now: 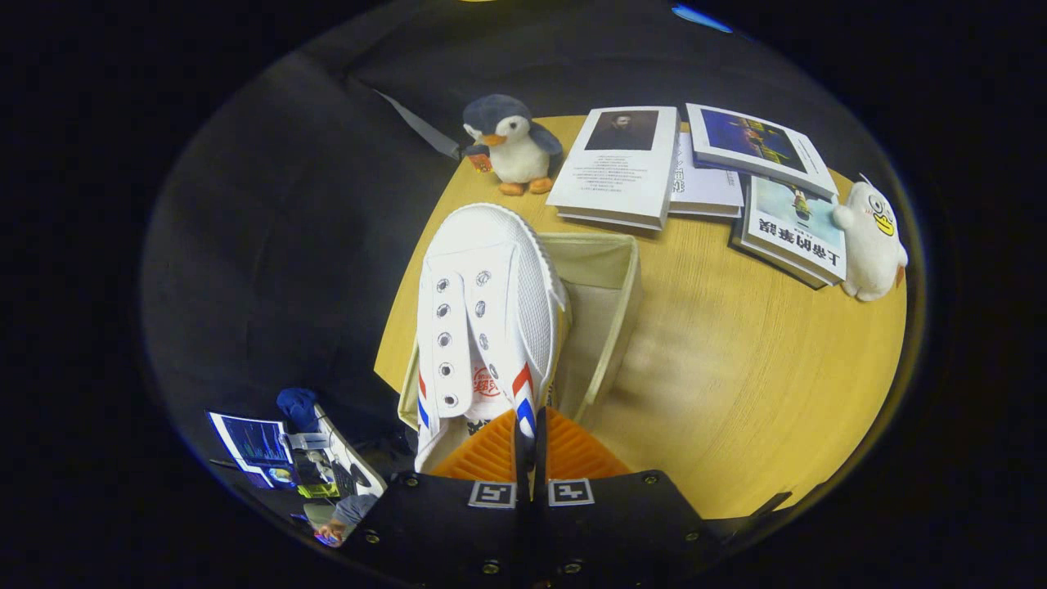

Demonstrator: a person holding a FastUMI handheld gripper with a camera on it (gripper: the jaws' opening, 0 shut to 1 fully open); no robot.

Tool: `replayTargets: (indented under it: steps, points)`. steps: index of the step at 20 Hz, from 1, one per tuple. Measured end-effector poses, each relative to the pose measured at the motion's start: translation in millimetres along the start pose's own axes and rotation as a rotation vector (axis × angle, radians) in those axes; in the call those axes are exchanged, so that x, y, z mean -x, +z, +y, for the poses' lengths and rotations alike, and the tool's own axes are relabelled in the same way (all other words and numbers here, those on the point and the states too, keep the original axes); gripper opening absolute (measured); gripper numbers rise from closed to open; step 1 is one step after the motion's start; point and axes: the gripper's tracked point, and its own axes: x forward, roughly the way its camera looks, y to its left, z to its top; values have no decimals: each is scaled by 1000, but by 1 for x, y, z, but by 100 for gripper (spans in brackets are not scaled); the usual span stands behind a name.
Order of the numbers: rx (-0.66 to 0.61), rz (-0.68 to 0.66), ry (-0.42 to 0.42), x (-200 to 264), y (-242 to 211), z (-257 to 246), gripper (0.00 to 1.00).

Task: Open the storage box then place both shoes into the box .Put the left shoe in first, then the right shoe, with the right side of both shoes facing outward in a uniform manner.

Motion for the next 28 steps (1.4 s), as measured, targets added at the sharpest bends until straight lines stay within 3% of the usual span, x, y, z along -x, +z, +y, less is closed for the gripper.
replayTargets:
  steps: [7,10,12,13,14,15,16,21,28]
  points:
    - [32,59,-85,-32,-1,-8,0]
    - [27,60,-71,-35,-2,-5,1]
    - [32,35,3,-40,4,10,20]
    - [37,22,15,-28,7,12,43]
    - [45,7,6,-25,9,10,58]
    - [62,-13,-10,-21,13,6,89]
    - [77,-33,-17,-18,14,4,94]
    - [84,-186,-5,22,18,0,94]
    - [184,-620,-179,122,47,-36,94]
